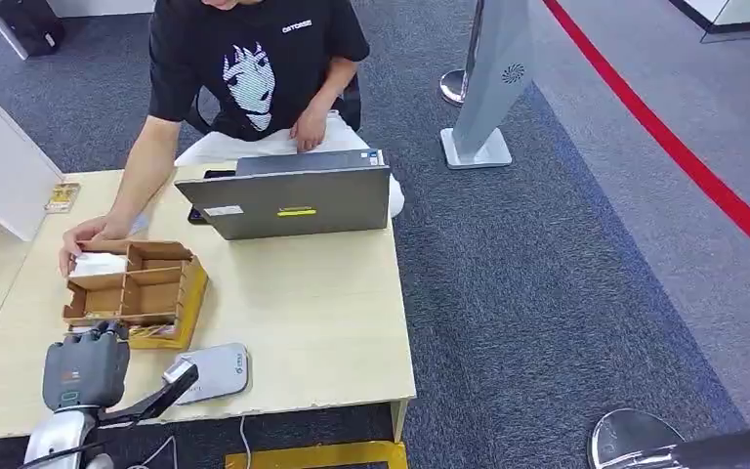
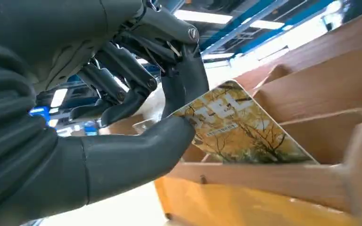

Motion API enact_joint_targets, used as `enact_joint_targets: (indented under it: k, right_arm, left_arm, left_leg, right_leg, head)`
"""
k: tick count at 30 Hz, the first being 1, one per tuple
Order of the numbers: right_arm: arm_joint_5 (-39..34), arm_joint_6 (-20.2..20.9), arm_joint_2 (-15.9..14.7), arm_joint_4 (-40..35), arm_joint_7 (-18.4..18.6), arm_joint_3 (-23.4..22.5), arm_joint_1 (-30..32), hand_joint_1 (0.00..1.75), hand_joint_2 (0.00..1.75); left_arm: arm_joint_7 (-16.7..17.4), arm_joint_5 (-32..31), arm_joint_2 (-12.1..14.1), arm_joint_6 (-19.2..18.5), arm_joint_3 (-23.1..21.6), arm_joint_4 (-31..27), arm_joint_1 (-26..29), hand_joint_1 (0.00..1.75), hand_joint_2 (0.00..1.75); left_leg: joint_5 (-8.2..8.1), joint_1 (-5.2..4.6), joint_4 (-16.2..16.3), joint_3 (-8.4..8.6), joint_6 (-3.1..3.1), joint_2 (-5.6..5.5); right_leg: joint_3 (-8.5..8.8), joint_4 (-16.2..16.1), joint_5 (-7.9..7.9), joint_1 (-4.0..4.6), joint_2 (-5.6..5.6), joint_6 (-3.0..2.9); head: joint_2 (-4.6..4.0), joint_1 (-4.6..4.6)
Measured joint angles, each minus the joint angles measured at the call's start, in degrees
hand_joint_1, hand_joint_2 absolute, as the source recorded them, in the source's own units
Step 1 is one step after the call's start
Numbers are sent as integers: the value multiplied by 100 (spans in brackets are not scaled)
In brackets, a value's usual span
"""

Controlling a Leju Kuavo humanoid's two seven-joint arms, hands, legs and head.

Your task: Pass the card to the sensor for recognition and then transmit it.

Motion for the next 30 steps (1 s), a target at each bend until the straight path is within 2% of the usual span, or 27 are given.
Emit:
enact_joint_targets:
  k: [2,5,11,16,20,24,30]
  right_arm:
    - [-9,-4,0,0,2,0,3,0,175]
    - [-17,-4,0,0,2,0,1,0,175]
    - [-13,24,0,-9,-22,11,0,0,175]
    - [72,2,0,-9,-24,48,1,0,175]
    - [151,2,0,-9,2,131,0,0,175]
    - [223,46,0,-9,-7,186,-1,0,175]
    - [330,129,0,-9,-50,310,-2,0,175]
  left_arm:
    - [-174,2,-80,37,46,-128,6,175,175]
    - [-507,2,-256,-50,153,-629,-22,175,175]
    - [-512,4,-383,-588,158,-1556,-584,175,175]
    - [-452,4,-385,-1010,160,-1874,-1291,175,175]
    - [-280,4,-352,-1244,160,-1915,-1695,175,175]
    - [-85,2,-302,-1257,160,-1854,-1894,175,175]
    - [527,0,50,-1226,46,-1115,-2147,175,175]
  left_leg:
    - [0,0,1,-1,0,0]
    - [0,0,2,-2,0,-3]
    - [3,1,2,-3,2,-5]
    - [7,2,2,-1,-3,-4]
    - [7,2,2,-1,-3,-4]
    - [6,2,2,-2,-3,-3]
    - [7,3,2,-1,-4,-1]
  right_leg:
    - [-2,0,0,0,0,0]
    - [-3,0,0,0,-4,0]
    - [-1,0,2,0,-9,-1]
    - [0,1,5,0,-10,-6]
    - [-1,2,5,0,-9,-6]
    - [-3,1,4,0,-7,-6]
    - [-6,1,5,0,-1,-6]
  head:
    - [0,-2]
    - [0,-2]
    - [0,-4]
    - [0,-4]
    - [0,-4]
    - [0,-2]
    - [0,-4]
